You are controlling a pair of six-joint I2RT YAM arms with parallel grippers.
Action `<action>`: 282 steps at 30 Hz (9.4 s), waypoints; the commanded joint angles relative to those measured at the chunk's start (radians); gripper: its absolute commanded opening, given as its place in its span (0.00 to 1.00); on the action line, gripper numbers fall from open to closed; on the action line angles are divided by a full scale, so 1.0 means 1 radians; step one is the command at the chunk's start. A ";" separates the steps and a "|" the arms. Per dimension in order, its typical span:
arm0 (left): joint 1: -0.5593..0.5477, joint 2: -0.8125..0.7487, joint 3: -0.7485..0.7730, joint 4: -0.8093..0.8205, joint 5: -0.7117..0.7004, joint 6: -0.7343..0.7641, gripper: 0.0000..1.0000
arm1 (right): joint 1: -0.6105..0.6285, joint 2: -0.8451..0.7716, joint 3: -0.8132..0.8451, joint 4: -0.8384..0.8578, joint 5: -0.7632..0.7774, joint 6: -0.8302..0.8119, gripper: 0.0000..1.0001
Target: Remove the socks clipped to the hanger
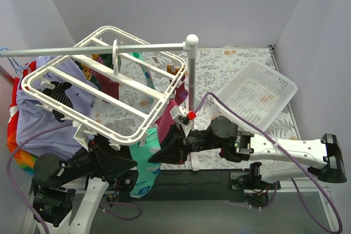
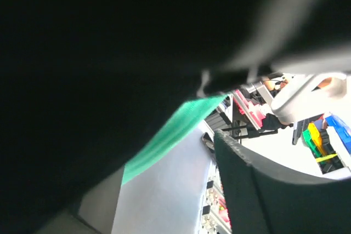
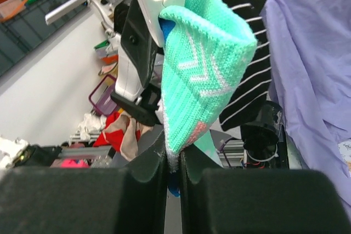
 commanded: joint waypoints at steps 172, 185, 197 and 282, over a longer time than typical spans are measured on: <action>0.057 -0.028 -0.008 -0.240 0.055 0.027 0.45 | -0.568 -0.404 -0.267 -0.697 0.371 -0.174 0.01; 0.058 -0.037 -0.031 -0.240 0.049 0.027 0.46 | -0.947 -0.271 -0.072 -0.823 0.387 -0.263 0.01; 0.057 -0.046 -0.009 -0.215 -0.032 0.011 0.47 | -1.214 -0.019 0.318 -0.835 0.603 -0.354 0.01; 0.058 -0.055 0.031 -0.209 -0.057 -0.021 0.47 | 0.025 0.219 -0.006 0.427 0.123 -0.134 0.46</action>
